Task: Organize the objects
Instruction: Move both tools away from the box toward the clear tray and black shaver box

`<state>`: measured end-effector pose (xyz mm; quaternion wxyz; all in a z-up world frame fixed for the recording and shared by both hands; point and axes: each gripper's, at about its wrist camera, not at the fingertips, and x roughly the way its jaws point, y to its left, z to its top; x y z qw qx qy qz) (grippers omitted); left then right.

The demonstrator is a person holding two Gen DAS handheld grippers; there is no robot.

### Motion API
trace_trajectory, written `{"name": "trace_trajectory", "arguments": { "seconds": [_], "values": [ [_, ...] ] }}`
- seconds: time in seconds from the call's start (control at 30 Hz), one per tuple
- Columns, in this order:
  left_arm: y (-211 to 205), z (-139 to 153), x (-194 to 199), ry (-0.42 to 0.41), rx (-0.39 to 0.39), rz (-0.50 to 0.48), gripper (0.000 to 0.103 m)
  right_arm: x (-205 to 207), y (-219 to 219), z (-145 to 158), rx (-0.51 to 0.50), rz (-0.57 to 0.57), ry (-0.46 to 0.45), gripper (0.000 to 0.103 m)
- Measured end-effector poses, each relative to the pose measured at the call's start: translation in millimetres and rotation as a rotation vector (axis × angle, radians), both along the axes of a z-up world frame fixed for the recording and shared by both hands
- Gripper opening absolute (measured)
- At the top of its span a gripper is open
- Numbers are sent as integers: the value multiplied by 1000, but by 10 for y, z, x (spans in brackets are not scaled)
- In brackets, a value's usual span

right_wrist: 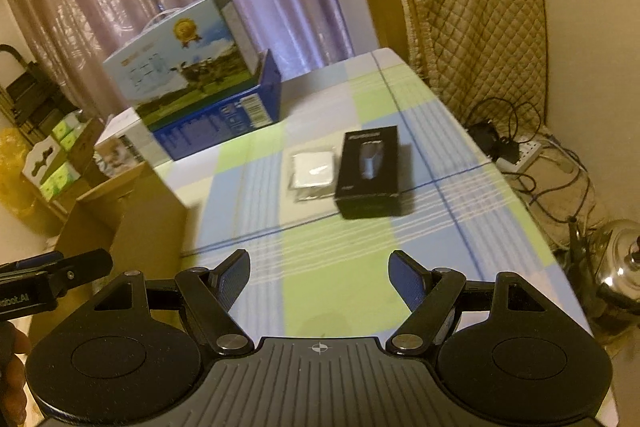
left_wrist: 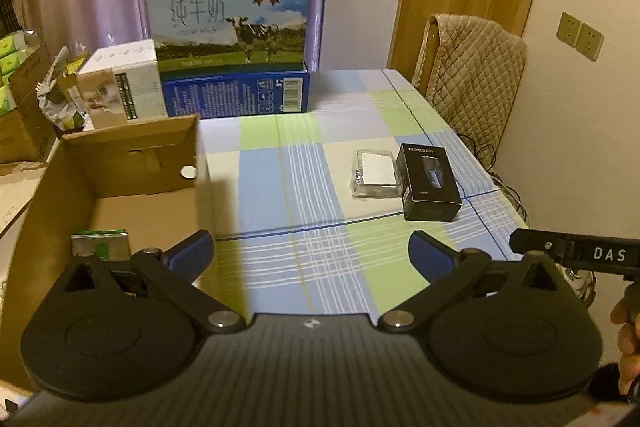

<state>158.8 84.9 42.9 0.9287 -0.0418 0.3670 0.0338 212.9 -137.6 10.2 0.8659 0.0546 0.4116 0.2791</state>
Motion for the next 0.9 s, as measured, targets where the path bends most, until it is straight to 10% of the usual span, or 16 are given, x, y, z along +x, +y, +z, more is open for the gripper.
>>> {"name": "trace_trajectory", "arguments": {
  "seconds": [0.9],
  "values": [
    [1, -771, 1499, 64, -43, 50, 102, 1472, 823, -1032, -181, 43, -95, 74]
  ]
}}
